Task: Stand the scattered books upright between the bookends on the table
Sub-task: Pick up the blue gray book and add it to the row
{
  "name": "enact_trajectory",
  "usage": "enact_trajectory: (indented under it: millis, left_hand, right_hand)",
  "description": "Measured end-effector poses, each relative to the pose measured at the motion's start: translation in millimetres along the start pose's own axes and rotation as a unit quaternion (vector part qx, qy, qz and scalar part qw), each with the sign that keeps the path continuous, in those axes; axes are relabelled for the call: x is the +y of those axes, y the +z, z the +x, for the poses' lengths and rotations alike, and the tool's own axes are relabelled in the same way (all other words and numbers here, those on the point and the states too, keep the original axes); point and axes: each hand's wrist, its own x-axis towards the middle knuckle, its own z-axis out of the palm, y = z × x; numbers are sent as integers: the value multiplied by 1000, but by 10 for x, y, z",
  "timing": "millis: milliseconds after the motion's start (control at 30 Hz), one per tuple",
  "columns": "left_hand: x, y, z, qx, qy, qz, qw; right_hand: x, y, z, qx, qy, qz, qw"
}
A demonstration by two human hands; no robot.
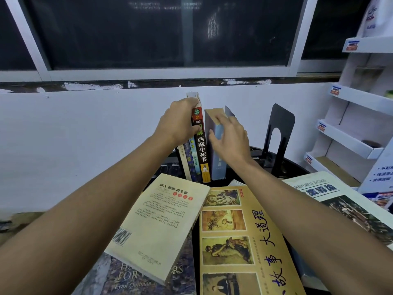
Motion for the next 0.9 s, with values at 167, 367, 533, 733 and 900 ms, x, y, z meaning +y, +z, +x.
enact_trajectory:
  millis: [167,367,533,733,900]
  left_hand:
    - [-5,16,-8,7,6,-3,1000]
    - [23,5,-12,6,3,1,1000]
    - [43,-6,-15,-2,0,-3,1000]
    - [74,-19,-27,-2,1,-4,1000]
    - [64,-29,-40,-5,-2,-7,1000]
  right_hand:
    - [44,21,-30,-7,-18,28,999]
    - [104,-62,-51,-84,-2,104,991]
    - [225,-209,-61,-187,-19,143,972]
    - [303,-203,-114,-206,-36,160,965]
    - [295,-158,-79,-211,-37,180,960]
